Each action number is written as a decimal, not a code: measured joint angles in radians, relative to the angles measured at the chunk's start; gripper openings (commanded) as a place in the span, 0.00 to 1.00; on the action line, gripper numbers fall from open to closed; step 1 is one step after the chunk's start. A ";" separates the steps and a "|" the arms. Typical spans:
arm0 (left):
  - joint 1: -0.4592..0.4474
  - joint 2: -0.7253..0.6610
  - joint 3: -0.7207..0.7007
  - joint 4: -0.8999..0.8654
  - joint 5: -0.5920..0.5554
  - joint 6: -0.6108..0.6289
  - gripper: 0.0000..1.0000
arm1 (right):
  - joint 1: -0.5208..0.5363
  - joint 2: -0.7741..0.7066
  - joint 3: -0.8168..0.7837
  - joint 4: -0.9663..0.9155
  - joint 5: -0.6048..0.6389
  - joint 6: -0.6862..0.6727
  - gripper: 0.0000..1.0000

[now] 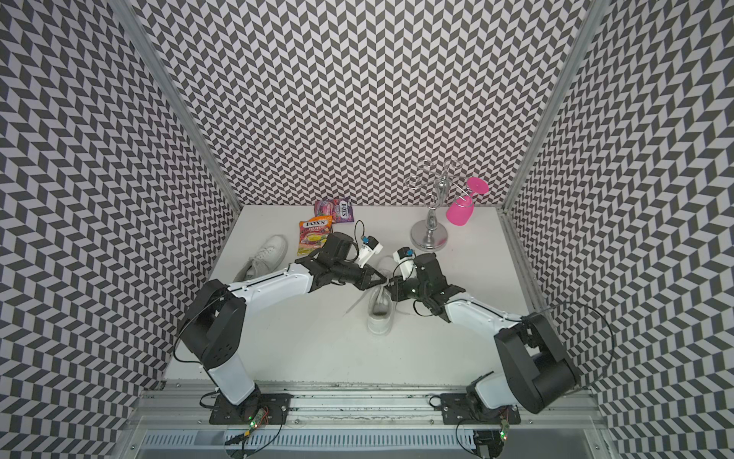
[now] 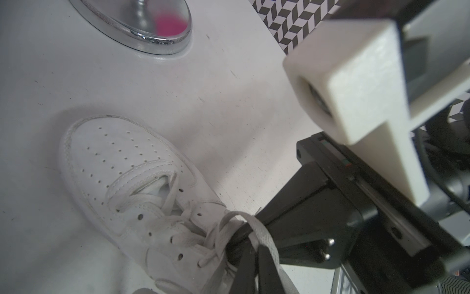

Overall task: Tie the shoes
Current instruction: Cross the shoelace with the shoelace.

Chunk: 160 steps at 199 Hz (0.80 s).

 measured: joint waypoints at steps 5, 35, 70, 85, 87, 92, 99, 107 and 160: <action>0.000 0.000 0.000 0.000 0.000 0.000 0.04 | 0.000 -0.004 0.001 -0.008 0.006 -0.002 0.14; 0.001 -0.002 0.000 0.001 -0.001 -0.002 0.00 | -0.001 -0.055 0.001 -0.058 0.061 -0.023 0.31; 0.008 -0.022 -0.001 0.005 -0.010 -0.010 0.00 | -0.002 -0.140 0.001 -0.112 0.123 -0.046 0.38; 0.013 -0.032 -0.005 0.013 -0.014 -0.019 0.00 | -0.002 -0.166 0.000 -0.127 0.130 -0.049 0.38; 0.014 -0.033 -0.006 0.014 -0.015 -0.021 0.00 | -0.002 -0.169 -0.001 -0.127 0.130 -0.050 0.38; 0.016 -0.037 -0.008 0.018 -0.016 -0.024 0.00 | -0.002 -0.175 -0.003 -0.128 0.130 -0.050 0.38; 0.019 -0.040 -0.010 0.021 -0.018 -0.028 0.00 | -0.002 -0.182 -0.005 -0.129 0.130 -0.050 0.38; 0.023 -0.043 -0.013 0.024 -0.019 -0.031 0.00 | -0.002 -0.187 -0.008 -0.129 0.129 -0.050 0.37; 0.040 -0.045 -0.032 0.036 -0.025 -0.045 0.00 | 0.031 -0.188 -0.018 -0.126 0.100 -0.057 0.37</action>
